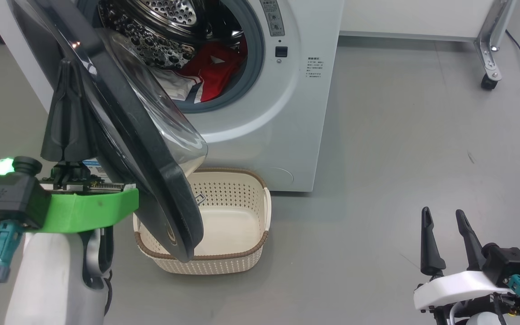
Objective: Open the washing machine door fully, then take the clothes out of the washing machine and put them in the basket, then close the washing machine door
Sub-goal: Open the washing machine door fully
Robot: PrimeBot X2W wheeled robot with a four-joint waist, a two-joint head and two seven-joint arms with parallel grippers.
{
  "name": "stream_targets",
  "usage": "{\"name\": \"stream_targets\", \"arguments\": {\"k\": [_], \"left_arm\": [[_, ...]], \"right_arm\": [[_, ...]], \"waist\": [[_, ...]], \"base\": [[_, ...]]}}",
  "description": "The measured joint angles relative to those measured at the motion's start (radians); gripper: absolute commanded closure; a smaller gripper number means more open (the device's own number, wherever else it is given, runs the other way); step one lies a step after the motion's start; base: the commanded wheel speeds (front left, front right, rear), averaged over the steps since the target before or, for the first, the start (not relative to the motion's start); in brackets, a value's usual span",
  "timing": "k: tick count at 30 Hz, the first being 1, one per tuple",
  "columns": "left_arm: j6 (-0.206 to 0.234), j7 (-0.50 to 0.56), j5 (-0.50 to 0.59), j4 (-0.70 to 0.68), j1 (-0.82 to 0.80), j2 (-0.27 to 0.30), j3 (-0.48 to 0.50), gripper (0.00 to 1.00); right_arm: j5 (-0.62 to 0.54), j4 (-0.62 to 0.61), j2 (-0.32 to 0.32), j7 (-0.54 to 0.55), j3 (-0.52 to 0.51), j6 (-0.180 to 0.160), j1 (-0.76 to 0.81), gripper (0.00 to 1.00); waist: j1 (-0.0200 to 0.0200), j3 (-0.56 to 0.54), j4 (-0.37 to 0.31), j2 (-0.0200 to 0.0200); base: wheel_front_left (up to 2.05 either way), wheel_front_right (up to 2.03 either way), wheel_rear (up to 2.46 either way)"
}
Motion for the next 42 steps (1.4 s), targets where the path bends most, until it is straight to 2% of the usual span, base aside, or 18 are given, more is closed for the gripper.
{"name": "stream_targets", "arguments": {"k": [14, 24, 42], "left_arm": [[-0.040, 0.083, 0.009, -0.018, 0.000, 0.000, -0.143, 1.00], [-0.052, 0.167, 0.006, 0.035, 0.043, -0.001, -0.233, 1.00], [-0.044, 0.331, -0.074, 0.181, 0.126, -0.001, -0.278, 1.00]], "right_arm": [[-0.009, 0.002, 0.013, 0.000, -0.008, 0.010, 0.000, 0.00], [-0.017, 0.005, 0.023, 0.000, -0.013, 0.017, 0.000, 0.00], [-0.025, 0.014, 0.032, 0.000, -0.022, 0.033, 0.000, 0.00]], "waist": [[0.0000, 0.000, -0.015, 0.0000], [0.0000, 0.010, -0.032, 0.0000], [0.0000, 0.027, -0.061, 0.0000]], "base": [[0.00, 0.00, 0.00], [0.00, 0.00, 0.00], [0.00, 0.00, 0.00]]}}
